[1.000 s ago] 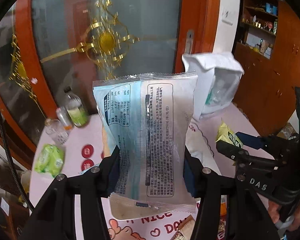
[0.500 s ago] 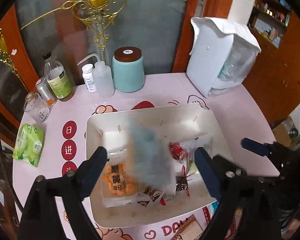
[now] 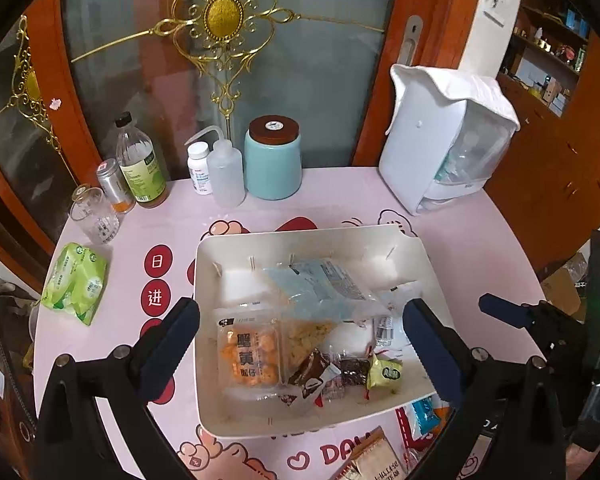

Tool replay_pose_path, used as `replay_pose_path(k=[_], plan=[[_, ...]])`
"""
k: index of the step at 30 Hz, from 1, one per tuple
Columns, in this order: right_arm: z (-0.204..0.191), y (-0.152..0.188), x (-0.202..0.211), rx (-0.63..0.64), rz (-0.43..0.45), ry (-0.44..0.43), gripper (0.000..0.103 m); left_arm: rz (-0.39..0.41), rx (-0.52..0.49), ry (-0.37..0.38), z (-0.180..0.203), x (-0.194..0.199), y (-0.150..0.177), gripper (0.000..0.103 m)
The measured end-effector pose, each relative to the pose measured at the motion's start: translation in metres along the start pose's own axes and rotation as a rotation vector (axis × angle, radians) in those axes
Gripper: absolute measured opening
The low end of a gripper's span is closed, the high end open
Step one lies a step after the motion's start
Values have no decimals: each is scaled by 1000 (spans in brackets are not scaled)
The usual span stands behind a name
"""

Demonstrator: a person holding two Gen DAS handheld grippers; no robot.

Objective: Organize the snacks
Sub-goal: 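Move both tools back over the remaining snacks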

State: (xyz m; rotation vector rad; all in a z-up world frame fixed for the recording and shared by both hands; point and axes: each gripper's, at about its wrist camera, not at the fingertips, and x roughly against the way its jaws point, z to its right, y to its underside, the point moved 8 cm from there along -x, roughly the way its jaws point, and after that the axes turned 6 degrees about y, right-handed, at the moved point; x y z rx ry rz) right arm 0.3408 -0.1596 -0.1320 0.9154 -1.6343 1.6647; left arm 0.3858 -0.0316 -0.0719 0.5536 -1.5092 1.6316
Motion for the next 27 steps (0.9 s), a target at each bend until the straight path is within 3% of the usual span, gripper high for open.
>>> replay_pose_path(k=[13,27], plan=[[4,40,48,25,33,28,84,76,-119,-10,45,79,27,101],[35,87,108,70,131,51,84,85,-128,9,87,123,75,101]])
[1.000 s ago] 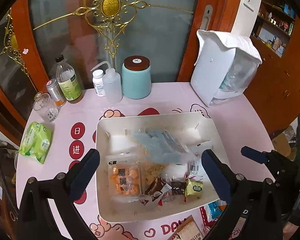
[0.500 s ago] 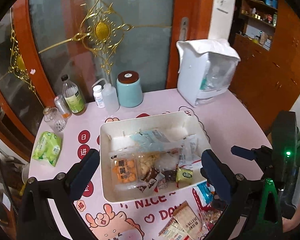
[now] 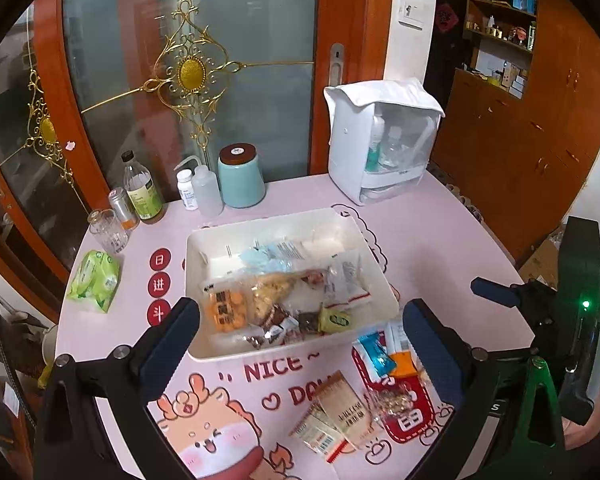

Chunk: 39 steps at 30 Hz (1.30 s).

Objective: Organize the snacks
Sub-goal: 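Move both tools back over the remaining snacks, then grasp the brown biscuit bag with the left tool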

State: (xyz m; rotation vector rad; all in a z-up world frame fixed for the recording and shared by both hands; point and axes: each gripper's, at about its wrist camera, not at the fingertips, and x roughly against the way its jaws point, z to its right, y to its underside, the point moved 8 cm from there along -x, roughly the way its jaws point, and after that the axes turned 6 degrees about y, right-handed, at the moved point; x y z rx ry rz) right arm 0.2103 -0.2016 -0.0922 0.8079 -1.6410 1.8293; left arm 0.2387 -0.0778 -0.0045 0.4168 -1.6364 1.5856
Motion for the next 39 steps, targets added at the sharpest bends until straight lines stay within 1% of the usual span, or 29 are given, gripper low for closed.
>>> replay_pose_path(k=[3,6,11,14,23,27,31,34,39], plan=[[4,14,5,28,6,-6,84,-5,4,-9,6,5,11,101],[4,30,4,67,-6,-15,84,-13,9,-24,10,6,25,101],[0,60,-5,155,-32,-54,84,-56,16,-70,12,-3,54,101],[-5,78,-13,215,-45,-76,84,-114,37,-73,11,-18,75,101],[-30,137,-46,399,-118,-177,84,-285,156,-18,5,-70,134,101],[-36,157,-63,448,-163,-211,83,-351,187,-17,3,-93,157,101],[-36,174,-81,499,-204,-208,77,-419,198,-14,6,-114,179,101],[-34,182,-92,529,-223,-201,75,-456,192,-25,8,-124,193,101],[-35,190,-108,582,-242,-197,70,-492,192,-36,7,-135,209,101]])
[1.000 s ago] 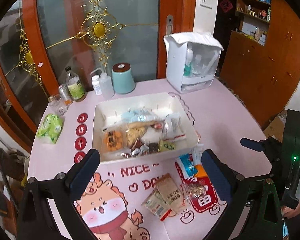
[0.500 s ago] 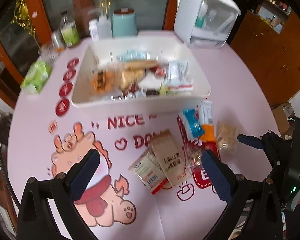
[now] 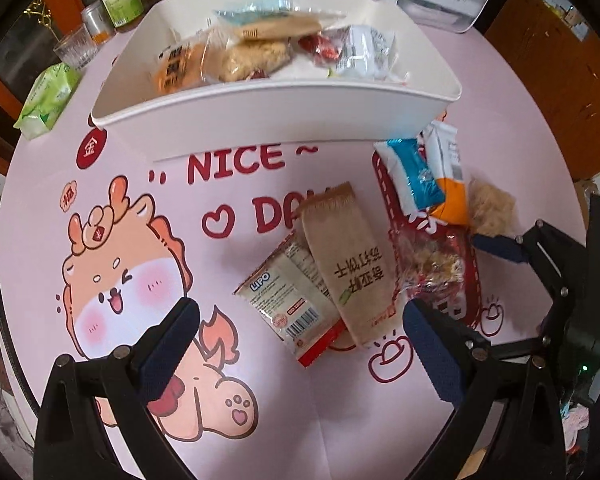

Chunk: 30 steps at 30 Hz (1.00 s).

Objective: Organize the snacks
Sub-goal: 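Grasp the brown biscuit bag with the left tool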

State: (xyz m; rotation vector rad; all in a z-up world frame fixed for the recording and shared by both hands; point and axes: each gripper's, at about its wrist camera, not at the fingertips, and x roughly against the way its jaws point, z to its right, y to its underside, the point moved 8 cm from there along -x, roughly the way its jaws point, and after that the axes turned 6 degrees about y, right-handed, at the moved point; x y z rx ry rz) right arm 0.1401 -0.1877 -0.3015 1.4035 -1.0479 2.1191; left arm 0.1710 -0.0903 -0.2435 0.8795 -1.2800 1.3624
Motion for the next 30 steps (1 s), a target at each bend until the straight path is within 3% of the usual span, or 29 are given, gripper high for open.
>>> replay_pose_path(k=[11,12,13,14,17,25,30], plan=[[-6,-3,-15,-11,4,-62,53,-26,25,-16,-5,-17,-7,101],[-6,-2,-15,-20,5,-67,36,-30,23,-18,-3,-19,-8,101],[-6,-1,-12,-35,11,-81,3,-32,21,-21,-2,-21,-9,101],[-5,1,-11,-54,8,-70,1,-36,19,-23,-1,-24,-10,101],[3,10,-8,-120,-1,-45,0,-45,9,-30,5,-32,-16,101],[2,41,5,-258,-7,-104,0,-98,-3,-57,22,-64,-36,101],[-7,42,7,-313,-10,-150,0,-117,19,-11,32,-74,-48,101]])
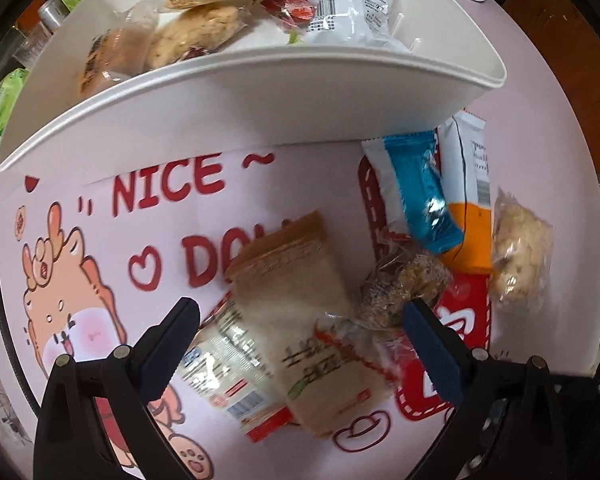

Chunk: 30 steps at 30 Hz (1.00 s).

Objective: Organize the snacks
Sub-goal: 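Grasp the brown biscuit bag with the left tool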

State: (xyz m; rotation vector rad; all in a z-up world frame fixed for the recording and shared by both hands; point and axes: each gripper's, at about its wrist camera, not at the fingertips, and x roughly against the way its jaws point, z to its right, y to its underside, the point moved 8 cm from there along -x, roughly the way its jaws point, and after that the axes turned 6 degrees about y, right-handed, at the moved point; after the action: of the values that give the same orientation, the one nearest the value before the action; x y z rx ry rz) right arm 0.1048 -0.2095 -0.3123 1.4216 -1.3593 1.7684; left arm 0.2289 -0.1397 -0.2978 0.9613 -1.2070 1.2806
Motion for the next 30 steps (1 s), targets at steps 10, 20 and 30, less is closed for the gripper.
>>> replay_pose_path(k=[10,20,30], plan=[[1,-13,13,-74,49,-48,0,-30,56,103,-3,-9,-11,96],[2,-28,8,-118,54,-72,0,-36,169,169,-47,-5,-12,76],[2,-37,6,-164,47,-84,1,-56,94,144,-18,-26,-36,69]])
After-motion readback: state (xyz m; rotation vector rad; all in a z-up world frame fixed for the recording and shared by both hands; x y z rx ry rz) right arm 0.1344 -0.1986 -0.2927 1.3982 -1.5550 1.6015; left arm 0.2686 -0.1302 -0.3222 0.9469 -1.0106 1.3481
